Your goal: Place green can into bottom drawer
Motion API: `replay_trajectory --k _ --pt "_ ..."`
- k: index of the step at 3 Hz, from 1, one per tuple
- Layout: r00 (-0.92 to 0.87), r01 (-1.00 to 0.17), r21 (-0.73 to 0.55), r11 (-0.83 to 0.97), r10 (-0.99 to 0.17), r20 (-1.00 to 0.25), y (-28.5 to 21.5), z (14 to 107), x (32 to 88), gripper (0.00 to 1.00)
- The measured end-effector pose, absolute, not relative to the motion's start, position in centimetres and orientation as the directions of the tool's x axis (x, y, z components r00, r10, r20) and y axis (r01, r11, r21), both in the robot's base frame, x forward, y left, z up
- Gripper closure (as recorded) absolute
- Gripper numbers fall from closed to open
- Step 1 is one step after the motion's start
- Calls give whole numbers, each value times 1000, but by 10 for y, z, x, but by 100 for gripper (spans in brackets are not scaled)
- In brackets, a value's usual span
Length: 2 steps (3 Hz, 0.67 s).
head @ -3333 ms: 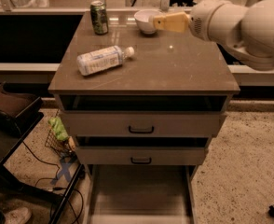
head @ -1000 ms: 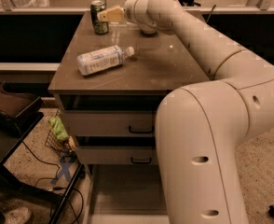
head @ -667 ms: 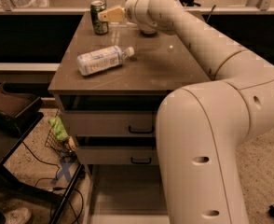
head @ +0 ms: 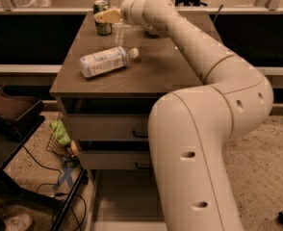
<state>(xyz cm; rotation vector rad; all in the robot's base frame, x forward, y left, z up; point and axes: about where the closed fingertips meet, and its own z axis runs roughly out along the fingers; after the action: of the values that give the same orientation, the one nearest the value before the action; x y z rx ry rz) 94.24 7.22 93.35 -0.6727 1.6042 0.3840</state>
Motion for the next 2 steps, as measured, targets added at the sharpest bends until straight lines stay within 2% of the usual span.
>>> replay_trajectory --k 1,2 --pt "4 -612 -183 770 -229 -973 88 938 963 0" --pt "6 -610 -178 772 -220 -975 100 934 984 0"
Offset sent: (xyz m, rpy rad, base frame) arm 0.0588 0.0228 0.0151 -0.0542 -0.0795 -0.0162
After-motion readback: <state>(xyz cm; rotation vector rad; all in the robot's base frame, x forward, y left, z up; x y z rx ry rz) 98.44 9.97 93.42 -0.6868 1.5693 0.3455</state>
